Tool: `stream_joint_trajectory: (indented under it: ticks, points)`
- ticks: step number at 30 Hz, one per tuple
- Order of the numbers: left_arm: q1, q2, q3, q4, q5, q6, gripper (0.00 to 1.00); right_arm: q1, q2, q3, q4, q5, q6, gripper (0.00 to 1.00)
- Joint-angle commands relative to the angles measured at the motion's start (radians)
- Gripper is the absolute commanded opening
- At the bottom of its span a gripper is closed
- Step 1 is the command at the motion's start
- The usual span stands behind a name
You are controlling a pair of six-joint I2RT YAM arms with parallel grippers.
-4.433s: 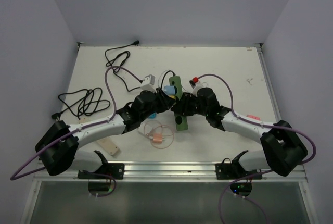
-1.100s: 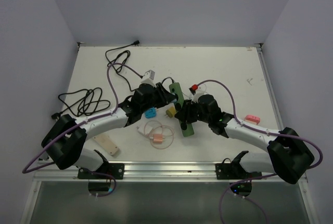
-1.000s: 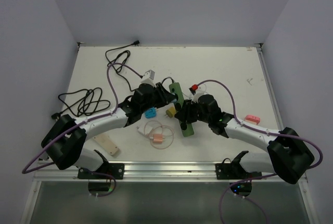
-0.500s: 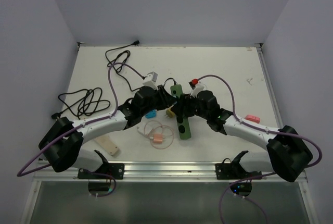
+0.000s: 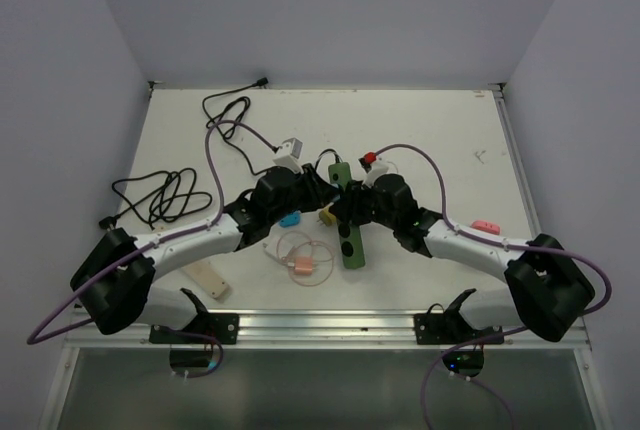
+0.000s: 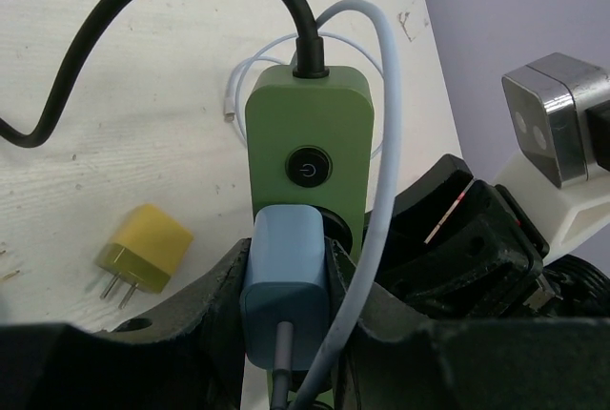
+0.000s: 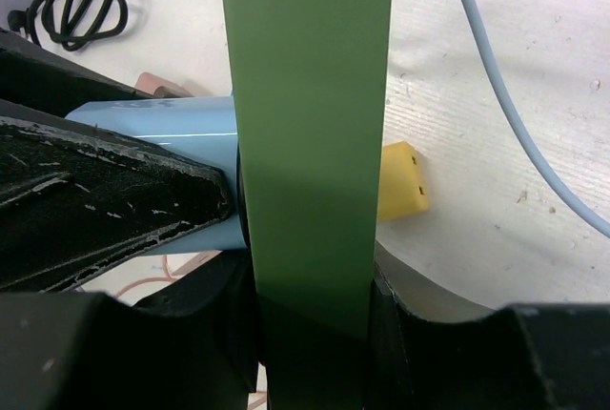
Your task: Pull the plug off the socket
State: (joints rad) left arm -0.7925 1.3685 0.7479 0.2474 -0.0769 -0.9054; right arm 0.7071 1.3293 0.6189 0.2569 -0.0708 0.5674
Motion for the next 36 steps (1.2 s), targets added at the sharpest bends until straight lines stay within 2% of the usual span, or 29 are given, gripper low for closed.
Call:
stream_joint_trajectory:
  ticks: [1,7,11,25,36]
  points:
    - [-0.01,-0.077,0.004,0.072,-0.009,0.003,0.0,-0.021,-0.027,0.004,0.001,0.118,-0.011,0.0]
    - [-0.01,-0.149,-0.005,0.029,-0.02,-0.003,0.0,-0.081,-0.042,0.004,-0.11,0.216,0.012,0.0]
    - [-0.01,-0.203,0.022,-0.075,-0.04,-0.004,0.0,-0.11,-0.033,-0.001,-0.157,0.265,0.017,0.0]
    - [-0.008,-0.328,0.1,-0.351,-0.144,0.017,0.0,-0.167,0.031,-0.007,-0.188,0.304,0.02,0.0]
    - [0.03,-0.382,0.169,-0.425,-0.077,0.025,0.0,-0.201,0.054,-0.018,-0.194,0.319,0.015,0.0]
